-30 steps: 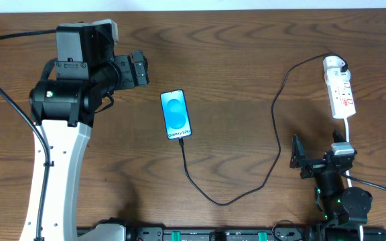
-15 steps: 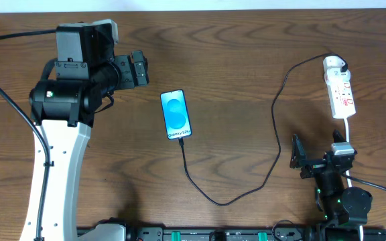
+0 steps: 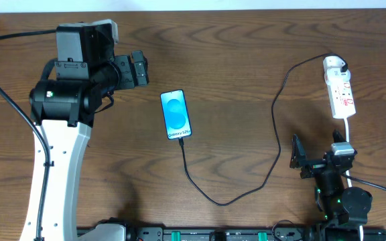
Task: Plug charger to phone and switch on socket
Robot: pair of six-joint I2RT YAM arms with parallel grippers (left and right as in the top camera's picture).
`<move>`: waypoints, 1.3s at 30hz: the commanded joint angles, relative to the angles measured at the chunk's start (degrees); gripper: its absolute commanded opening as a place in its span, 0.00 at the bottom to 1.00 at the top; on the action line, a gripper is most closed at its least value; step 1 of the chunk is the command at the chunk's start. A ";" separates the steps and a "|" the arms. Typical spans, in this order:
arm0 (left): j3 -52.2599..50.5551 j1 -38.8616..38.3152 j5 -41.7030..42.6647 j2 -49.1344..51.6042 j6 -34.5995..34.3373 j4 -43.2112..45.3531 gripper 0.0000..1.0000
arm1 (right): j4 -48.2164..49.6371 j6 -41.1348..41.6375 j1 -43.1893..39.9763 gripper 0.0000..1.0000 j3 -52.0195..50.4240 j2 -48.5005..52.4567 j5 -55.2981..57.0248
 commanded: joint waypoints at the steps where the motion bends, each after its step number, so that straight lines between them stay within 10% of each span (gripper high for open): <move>1: 0.00 0.09 -0.57 -2.54 0.00 -0.13 0.98 | 0.11 0.37 0.22 0.99 -0.31 -0.55 -0.42; 27: -53.90 0.09 -5.01 -40.46 5.84 43.67 0.98 | 0.13 0.37 0.24 0.99 -0.31 -0.55 -0.42; 39: -74.36 1.53 -5.03 -60.11 10.10 49.72 0.98 | 0.11 0.37 0.24 0.99 -0.31 -0.55 -0.42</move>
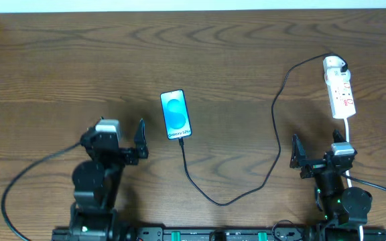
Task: Plug charger to phone and switch on socket
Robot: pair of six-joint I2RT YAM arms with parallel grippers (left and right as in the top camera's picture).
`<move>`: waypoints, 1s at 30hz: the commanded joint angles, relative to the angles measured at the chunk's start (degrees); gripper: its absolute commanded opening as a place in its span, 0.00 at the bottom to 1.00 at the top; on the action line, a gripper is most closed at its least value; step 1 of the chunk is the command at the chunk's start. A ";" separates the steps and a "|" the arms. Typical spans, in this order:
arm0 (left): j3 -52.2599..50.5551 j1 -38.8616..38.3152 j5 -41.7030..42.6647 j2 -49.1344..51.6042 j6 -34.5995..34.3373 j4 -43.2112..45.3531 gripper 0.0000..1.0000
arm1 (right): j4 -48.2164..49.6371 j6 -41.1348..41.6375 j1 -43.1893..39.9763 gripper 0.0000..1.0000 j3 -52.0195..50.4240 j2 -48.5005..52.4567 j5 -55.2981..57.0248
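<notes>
The phone (175, 114) lies face up mid-table, its blue screen lit. A black charger cable (275, 127) is plugged into the phone's near end, loops toward the front and runs up to the plug in the white socket strip (340, 91) at the right. My left gripper (140, 141) sits low at the front left, just left of the phone's near end, holding nothing; its opening cannot be judged. Near the front right, below the strip, my right gripper (298, 155) also holds nothing, and its opening is unclear too.
The strip's white lead (348, 130) runs down past the right arm. A black rail (200, 234) lines the table's front edge. Bare wooden table (59, 73) fills the left and back.
My left arm has come back from its raised reach over the table's back left to a low folded pose at the front left. Phone, cable, strip and right arm are unchanged.
</notes>
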 commanded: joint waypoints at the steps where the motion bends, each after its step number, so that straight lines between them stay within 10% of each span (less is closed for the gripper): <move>1: -4.96 1.11 -0.52 -5.16 1.81 1.84 0.98 | 0.07 0.33 0.24 0.99 -0.24 -0.42 -0.42; 30: -17.70 1.33 -1.38 -23.08 2.80 -1.60 0.98 | 0.04 0.31 0.22 0.99 -0.24 -0.42 -0.42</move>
